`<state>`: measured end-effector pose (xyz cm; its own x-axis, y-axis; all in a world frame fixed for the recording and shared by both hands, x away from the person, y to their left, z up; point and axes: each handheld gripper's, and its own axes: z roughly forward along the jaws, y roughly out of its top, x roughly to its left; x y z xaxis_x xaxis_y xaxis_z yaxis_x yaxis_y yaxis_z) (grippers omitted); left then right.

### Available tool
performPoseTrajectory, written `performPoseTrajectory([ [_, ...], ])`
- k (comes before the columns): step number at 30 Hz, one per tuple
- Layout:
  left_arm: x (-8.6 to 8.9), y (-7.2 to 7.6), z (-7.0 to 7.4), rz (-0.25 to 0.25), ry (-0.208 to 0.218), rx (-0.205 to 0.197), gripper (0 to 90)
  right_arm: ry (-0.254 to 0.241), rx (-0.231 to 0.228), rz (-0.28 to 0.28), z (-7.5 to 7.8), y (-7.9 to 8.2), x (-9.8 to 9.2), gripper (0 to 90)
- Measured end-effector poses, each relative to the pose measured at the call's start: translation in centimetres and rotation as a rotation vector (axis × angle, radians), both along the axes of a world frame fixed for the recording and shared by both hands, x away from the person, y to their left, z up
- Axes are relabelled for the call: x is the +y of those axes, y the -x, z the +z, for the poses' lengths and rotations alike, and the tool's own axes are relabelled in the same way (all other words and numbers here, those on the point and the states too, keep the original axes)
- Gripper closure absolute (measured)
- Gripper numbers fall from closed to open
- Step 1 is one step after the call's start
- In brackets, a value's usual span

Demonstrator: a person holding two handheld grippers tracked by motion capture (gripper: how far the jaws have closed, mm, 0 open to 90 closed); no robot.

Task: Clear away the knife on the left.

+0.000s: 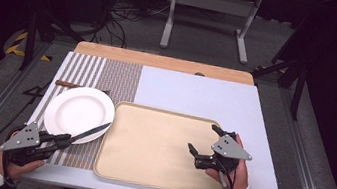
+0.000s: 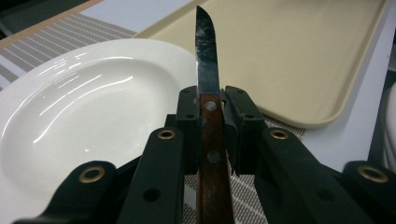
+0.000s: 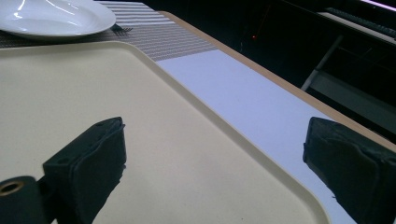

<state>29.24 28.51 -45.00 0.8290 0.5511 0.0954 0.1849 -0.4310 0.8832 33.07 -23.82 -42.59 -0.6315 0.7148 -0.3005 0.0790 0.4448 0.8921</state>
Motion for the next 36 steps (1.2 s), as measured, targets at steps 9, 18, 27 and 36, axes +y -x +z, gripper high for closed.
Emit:
performPoseTrajectory([
  [9, -2.0, -0.6, 0.5, 0.073, 0.029, -0.017, 77.3, -0.001, 0.002, -0.004, 0.0, -0.1, 0.0, 6.9],
  [18, -5.5, -1.7, 1.2, 0.051, 0.005, -0.028, 77.3, -0.007, 0.0, -0.004, 0.1, 0.0, -0.2, 6.8],
  [27, -9.7, -2.9, 0.9, 0.02, -0.02, -0.018, 77.3, -0.01, 0.003, -0.009, 0.1, -0.1, -0.4, 6.9],
  [36, -12.8, -3.5, 0.2, -0.003, -0.035, 0.004, 77.3, -0.013, 0.006, -0.016, 0.1, -0.1, -0.7, 6.9],
])
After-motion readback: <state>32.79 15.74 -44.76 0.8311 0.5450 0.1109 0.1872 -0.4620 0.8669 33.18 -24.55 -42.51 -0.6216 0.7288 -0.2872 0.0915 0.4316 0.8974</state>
